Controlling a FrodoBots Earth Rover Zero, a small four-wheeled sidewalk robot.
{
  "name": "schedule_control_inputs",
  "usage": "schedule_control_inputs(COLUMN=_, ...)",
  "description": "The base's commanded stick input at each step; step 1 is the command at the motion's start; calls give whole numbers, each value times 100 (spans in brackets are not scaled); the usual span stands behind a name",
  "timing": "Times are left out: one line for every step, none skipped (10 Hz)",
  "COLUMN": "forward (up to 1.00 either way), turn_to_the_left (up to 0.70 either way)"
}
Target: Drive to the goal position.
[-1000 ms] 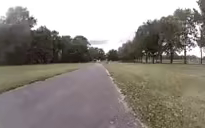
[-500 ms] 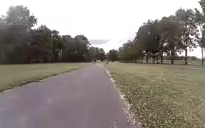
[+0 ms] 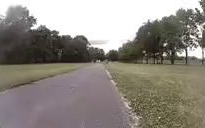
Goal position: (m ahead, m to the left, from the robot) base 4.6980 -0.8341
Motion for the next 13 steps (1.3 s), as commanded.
schedule_control_inputs(forward=70, turn_to_the_left=0)
schedule_control_inputs(forward=70, turn_to_the_left=0)
schedule_control_inputs(forward=70, turn_to_the_left=0)
schedule_control_inputs(forward=70, turn_to_the_left=0)
schedule_control_inputs(forward=70, turn_to_the_left=0)
schedule_control_inputs(forward=70, turn_to_the_left=0)
schedule_control_inputs(forward=70, turn_to_the_left=0)
schedule_control_inputs(forward=70, turn_to_the_left=0)
schedule_control_inputs(forward=70, turn_to_the_left=0)
schedule_control_inputs(forward=70, turn_to_the_left=0)
schedule_control_inputs(forward=70, turn_to_the_left=0)
schedule_control_inputs(forward=70, turn_to_the_left=0)
schedule_control_inputs(forward=70, turn_to_the_left=0)
